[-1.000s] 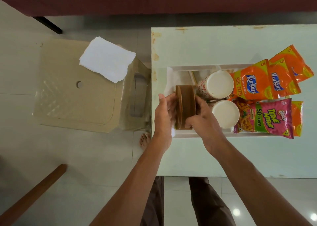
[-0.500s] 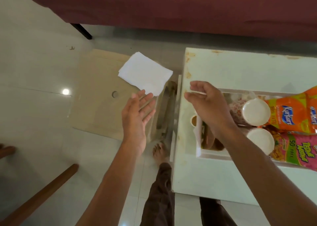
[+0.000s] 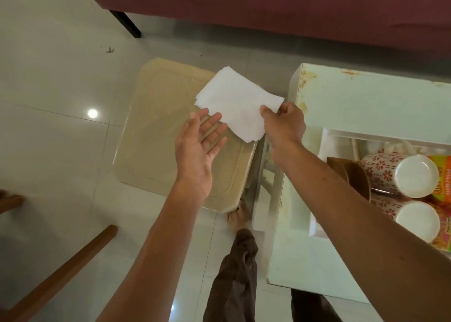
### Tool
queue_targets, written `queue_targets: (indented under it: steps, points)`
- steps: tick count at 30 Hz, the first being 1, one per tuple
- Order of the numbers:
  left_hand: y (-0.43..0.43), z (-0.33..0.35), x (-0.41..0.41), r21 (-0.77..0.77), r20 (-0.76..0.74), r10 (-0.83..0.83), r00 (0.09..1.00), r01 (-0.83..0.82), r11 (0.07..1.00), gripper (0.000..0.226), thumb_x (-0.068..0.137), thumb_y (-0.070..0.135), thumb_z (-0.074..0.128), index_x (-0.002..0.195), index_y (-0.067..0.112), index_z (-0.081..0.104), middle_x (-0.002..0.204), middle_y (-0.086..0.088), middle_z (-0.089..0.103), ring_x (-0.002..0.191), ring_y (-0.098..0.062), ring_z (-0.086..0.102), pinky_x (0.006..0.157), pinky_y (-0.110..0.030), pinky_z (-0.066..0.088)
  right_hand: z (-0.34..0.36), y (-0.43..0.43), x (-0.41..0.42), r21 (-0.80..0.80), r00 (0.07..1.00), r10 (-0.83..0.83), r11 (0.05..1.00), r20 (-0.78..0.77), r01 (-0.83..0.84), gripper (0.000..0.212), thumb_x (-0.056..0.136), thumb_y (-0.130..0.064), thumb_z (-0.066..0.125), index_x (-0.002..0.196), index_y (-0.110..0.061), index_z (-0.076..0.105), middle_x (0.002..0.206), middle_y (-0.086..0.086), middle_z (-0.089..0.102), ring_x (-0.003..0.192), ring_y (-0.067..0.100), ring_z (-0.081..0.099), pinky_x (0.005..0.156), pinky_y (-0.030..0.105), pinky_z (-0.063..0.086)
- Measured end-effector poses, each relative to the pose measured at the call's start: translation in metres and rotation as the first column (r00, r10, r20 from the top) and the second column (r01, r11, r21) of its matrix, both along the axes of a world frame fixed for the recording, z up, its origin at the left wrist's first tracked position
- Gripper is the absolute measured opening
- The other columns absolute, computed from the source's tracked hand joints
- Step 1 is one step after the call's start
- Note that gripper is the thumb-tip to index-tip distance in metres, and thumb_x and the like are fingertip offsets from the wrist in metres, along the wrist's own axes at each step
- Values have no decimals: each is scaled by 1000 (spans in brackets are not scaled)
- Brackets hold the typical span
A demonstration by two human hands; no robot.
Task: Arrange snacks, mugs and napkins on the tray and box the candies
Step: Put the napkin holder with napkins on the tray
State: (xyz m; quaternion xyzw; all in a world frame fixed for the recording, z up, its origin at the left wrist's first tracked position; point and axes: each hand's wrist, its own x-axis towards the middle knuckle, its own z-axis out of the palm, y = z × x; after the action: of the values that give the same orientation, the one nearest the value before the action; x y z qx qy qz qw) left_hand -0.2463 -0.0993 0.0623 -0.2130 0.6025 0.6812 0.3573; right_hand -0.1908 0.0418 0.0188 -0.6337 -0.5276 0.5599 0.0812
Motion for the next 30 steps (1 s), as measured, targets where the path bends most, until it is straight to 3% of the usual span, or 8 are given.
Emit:
queue_targets:
  steps: [5,10,14,16,19,23,27,30]
  points:
    - [-10,0,-2,-62,-65,-62,996,58,996,30,105,35,48,122,17,66,119,-5,75,109,-22,73,98,-41,56,17,-2,4,76,990,110,992,-84,-103,16,98,-34,54,109,-23,51,101,-12,60,92,6,61,63,15,49]
    - [-16,12,3,-212,-316,-247,916,185,960,29,102,29,56,126,15,63,125,-1,70,115,-15,69,97,-37,56,63,10,38,184,931,298,947,-209,-262,30,98,-39,54,123,-25,47,119,-11,59,104,10,62,76,21,59]
    - [-12,24,13,-166,-397,-306,865,261,951,73,83,59,69,143,23,50,141,4,60,129,-7,57,109,-41,46,101,30,87,-8,810,158,980,-565,-197,26,96,-27,61,122,-25,63,118,-8,71,107,14,69,81,33,60]
    - [-3,29,26,21,-284,-339,897,359,933,102,64,76,72,146,22,46,135,2,65,123,-13,62,105,-43,49,106,36,109,-2,877,191,977,-440,-214,23,96,-31,60,119,-27,63,112,-10,72,101,14,70,75,31,60]
    - [16,30,66,139,-112,-482,869,494,859,73,77,67,66,133,22,59,121,-2,72,111,-20,67,93,-41,54,95,43,138,67,961,271,961,-57,-267,24,98,-38,54,120,-30,59,110,-10,69,99,15,66,74,31,55]
    - [42,12,119,-67,-15,-411,911,409,910,43,92,24,71,134,23,61,117,2,76,111,-20,71,87,-34,60,83,50,169,153,921,351,914,169,-376,49,88,-47,65,129,-25,50,117,-7,62,102,17,60,82,37,55]
    - [53,16,151,-239,-139,-377,916,338,910,51,91,16,72,138,27,57,114,7,77,101,-7,73,79,-27,62,81,42,199,336,885,355,829,301,-447,61,79,-30,79,132,-17,50,100,-11,55,85,7,53,59,6,39]
    - [62,29,173,-298,-227,-473,851,402,866,53,96,21,67,146,23,51,111,7,78,100,-4,73,87,-30,61,85,23,207,437,940,287,832,185,-340,52,82,-20,76,128,-12,55,85,-22,56,72,-15,59,53,-4,39]
